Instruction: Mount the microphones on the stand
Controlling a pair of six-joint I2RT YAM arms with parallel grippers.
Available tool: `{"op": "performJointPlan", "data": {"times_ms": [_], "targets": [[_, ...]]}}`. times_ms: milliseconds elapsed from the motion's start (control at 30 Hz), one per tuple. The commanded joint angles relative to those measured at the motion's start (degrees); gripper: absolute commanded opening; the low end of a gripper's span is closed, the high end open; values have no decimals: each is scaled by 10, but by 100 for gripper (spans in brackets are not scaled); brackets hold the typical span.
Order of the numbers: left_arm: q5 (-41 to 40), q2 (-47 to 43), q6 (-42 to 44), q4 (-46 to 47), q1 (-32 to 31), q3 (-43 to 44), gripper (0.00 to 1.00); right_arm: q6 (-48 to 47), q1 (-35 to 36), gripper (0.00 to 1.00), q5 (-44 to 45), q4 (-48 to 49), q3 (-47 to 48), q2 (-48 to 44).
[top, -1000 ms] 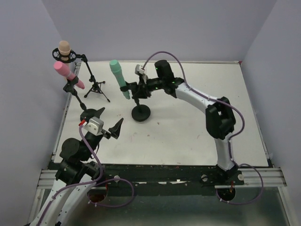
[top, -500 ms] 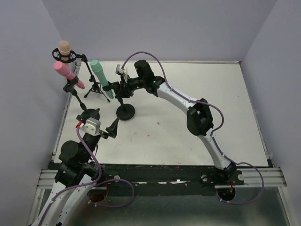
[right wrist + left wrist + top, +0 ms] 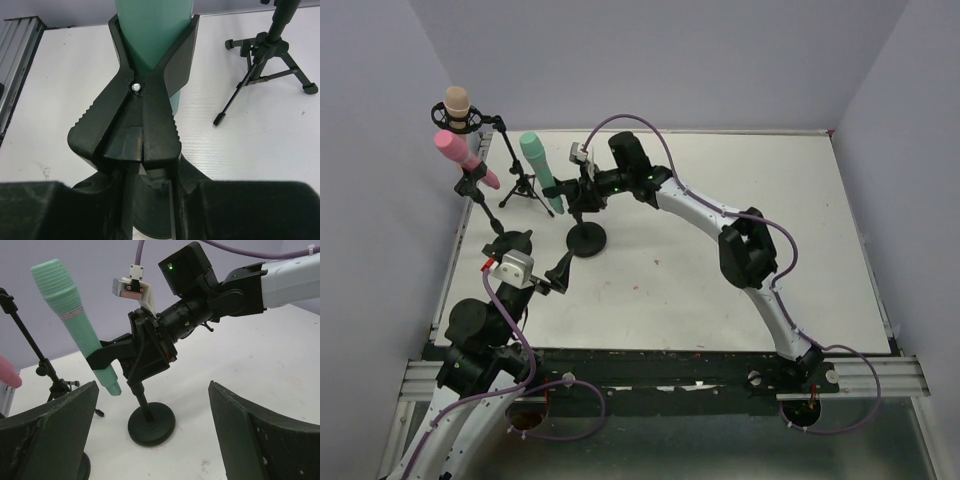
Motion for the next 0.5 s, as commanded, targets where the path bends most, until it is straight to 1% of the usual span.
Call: {"op": "performJointPlan", "data": {"times_ms": [0, 100, 133, 200, 233, 333, 467], "targets": [[0, -5, 0, -7, -1, -1, 99, 3, 2, 29, -13, -36, -27, -15], [1, -7, -1, -8, 0, -1, 99, 5, 1, 31, -13, -35, -32, -21], [1, -6, -1, -9, -1, 0, 99, 6, 0, 36, -16, -35, -33, -22], [2, -7, -1, -9, 0, 0, 99, 10, -3, 39, -20, -35, -36, -27], [3, -7, -1, -10, 0, 0, 99, 12, -5, 44, -23, -36, -37, -29], [3, -9, -2, -9, -1, 1, 99, 14, -10, 54, -31, -35, -48, -39], [5, -12, -4, -10, -1, 0, 99, 13, -20, 62, -43, -34, -72, -58]]}}
